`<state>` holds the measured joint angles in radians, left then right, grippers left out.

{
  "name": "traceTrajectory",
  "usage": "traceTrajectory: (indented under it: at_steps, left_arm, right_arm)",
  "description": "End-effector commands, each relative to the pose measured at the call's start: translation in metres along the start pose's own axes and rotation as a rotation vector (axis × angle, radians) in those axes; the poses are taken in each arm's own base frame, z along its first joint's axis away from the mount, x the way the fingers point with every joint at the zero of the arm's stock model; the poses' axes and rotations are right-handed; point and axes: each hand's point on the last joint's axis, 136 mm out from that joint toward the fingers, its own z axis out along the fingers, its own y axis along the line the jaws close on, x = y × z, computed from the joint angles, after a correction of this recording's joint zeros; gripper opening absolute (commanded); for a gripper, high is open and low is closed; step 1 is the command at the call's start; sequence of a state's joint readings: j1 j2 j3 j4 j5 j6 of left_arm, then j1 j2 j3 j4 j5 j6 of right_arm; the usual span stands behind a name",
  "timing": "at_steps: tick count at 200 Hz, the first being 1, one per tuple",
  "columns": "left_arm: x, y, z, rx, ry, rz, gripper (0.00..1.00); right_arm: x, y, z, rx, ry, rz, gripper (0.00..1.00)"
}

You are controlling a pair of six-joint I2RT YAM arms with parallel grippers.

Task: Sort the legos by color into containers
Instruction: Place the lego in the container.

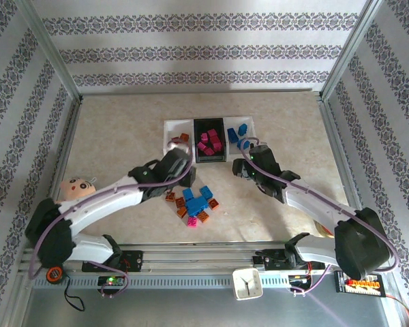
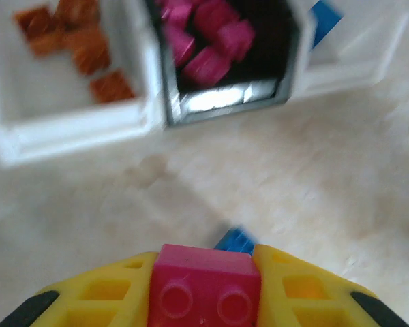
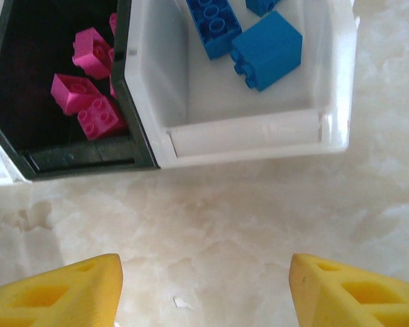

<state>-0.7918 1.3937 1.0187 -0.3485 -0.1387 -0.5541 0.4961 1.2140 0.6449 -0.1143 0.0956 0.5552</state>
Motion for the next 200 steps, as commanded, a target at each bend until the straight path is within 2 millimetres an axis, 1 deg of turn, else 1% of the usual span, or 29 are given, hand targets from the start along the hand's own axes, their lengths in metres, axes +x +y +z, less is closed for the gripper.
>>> traceTrajectory:
  at_steps: [1,15,20,30,40,45,51,56,74,92,98,109,126,142,154,168,177,180,196,200]
  left_arm:
    - [-0.035,-0.018,0.027,0.002,-0.029,0.093,0.32]
    - [-0.059,-0.015,0.051,-0.016,-0.027,0.077,0.32]
    - [-0.061,-0.011,0.064,-0.025,-0.009,0.066,0.31]
    - [-0.074,-0.008,0.081,-0.022,-0.002,0.037,0.31]
    - [-0.083,-0.007,0.097,-0.02,0.002,0.02,0.31]
    - [-0.091,-0.007,0.101,-0.021,-0.008,0.018,0.31]
    - [-0.094,-0.007,0.109,-0.033,-0.008,0.021,0.31]
    - [-0.101,-0.007,0.113,-0.042,-0.018,0.024,0.31]
    - [-0.113,-0.002,0.134,-0.07,-0.008,0.013,0.32]
    - [-0.116,0.007,0.153,-0.078,0.023,-0.028,0.36]
    - [-0.119,0.008,0.157,-0.076,0.03,-0.04,0.37]
    - [-0.123,0.007,0.161,-0.069,0.034,-0.051,0.41]
    - [-0.134,0.003,0.159,-0.054,0.022,-0.057,0.53]
    - [-0.147,-0.006,0.151,-0.024,-0.003,-0.069,0.63]
    - [-0.154,-0.01,0.143,-0.005,-0.016,-0.082,0.68]
    - [-0.163,-0.015,0.125,0.026,-0.042,-0.095,0.75]
    - [-0.171,-0.019,0.107,0.059,-0.083,-0.107,0.78]
    - [-0.168,-0.019,0.105,0.065,-0.083,-0.11,0.8]
    - [-0.169,-0.021,0.071,0.123,-0.15,-0.134,0.88]
    - [-0.163,-0.019,0.065,0.132,-0.152,-0.141,0.9]
  right_arm:
    - [0.013,-0.001,-0.005,-0.009,0.006,0.014,0.66]
    - [0.022,-0.003,-0.007,-0.011,0.019,0.013,0.66]
    - [0.025,-0.004,-0.008,-0.013,0.021,0.012,0.66]
    - [0.031,-0.004,-0.01,-0.019,0.033,0.006,0.66]
    - [0.039,-0.003,-0.011,-0.023,0.046,-0.003,0.66]
    - [0.043,-0.004,-0.012,-0.023,0.054,-0.007,0.66]
    - [0.049,-0.003,-0.012,-0.027,0.066,-0.015,0.66]
    - [0.053,-0.003,-0.012,-0.03,0.077,-0.019,0.66]
    - [0.067,-0.002,-0.013,-0.037,0.104,-0.03,0.66]
    - [0.077,0.002,-0.015,-0.057,0.113,-0.045,0.66]
    - [0.081,0.004,-0.016,-0.065,0.117,-0.055,0.66]
    - [0.085,0.007,-0.019,-0.078,0.116,-0.07,0.67]
    - [0.09,0.011,-0.023,-0.102,0.109,-0.091,0.67]
    - [0.09,0.014,-0.028,-0.129,0.096,-0.09,0.67]
    - [0.088,0.017,-0.031,-0.153,0.086,-0.087,0.68]
    - [0.086,0.022,-0.036,-0.183,0.077,-0.087,0.68]
    - [0.084,0.025,-0.038,-0.197,0.074,-0.089,0.68]
    - [0.084,0.026,-0.038,-0.202,0.076,-0.088,0.68]
    - [0.083,0.034,-0.04,-0.234,0.081,-0.102,0.68]
    - [0.083,0.036,-0.04,-0.24,0.083,-0.106,0.68]
